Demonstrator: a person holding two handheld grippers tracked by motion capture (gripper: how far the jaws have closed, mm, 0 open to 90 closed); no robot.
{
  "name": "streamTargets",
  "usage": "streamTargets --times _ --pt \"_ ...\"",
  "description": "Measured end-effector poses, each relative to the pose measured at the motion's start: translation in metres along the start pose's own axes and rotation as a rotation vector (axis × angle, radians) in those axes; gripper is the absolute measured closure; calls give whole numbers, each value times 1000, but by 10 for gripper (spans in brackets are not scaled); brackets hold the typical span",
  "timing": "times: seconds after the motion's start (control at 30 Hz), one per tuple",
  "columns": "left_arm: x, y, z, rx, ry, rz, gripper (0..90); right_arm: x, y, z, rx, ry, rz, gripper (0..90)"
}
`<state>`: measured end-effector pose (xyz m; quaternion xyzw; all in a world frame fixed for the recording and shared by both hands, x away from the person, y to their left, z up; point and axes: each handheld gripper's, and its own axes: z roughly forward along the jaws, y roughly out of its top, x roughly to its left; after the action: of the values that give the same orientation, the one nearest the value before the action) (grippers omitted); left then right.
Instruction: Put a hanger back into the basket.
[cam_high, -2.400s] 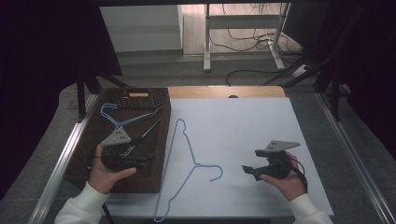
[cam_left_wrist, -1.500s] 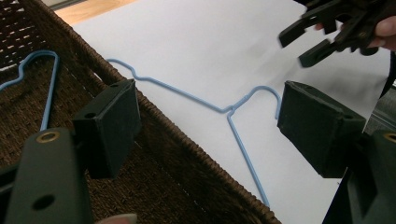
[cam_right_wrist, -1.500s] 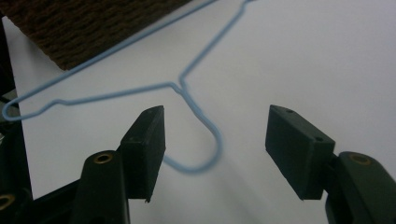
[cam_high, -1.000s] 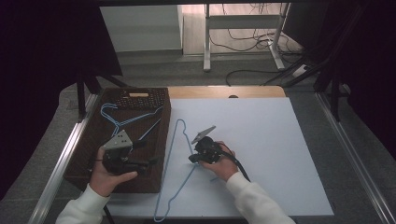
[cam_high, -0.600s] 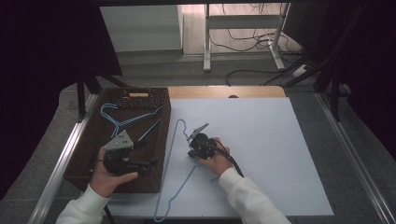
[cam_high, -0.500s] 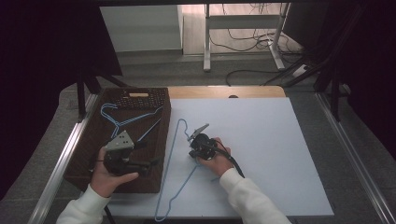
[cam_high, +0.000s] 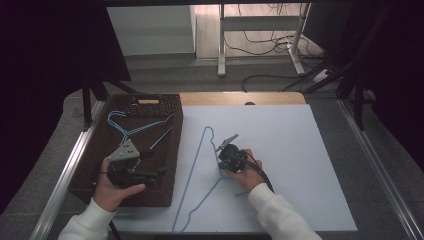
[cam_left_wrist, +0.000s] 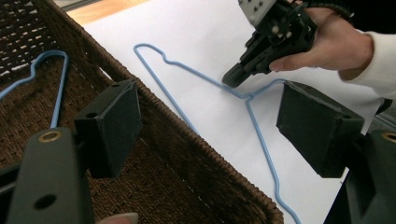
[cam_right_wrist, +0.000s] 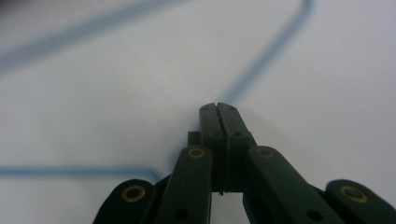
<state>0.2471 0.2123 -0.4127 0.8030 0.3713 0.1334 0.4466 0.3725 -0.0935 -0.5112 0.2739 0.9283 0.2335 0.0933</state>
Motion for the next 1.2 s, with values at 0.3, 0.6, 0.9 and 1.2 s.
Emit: streamTargets --times 0.3,0.6,0.9,1.2 --pt "-1 1 3 5 -6 7 213 8 -6 -9 -85 130 57 897" --pt "0 0 2 4 -7 7 214 45 -10 -2 -25 211 0 897" --pt "0 -1 0 4 -3 3 214 33 -22 -12 2 188 10 897" --pt "-1 0 0 4 -4 6 214 -5 -35 -23 35 126 63 898"
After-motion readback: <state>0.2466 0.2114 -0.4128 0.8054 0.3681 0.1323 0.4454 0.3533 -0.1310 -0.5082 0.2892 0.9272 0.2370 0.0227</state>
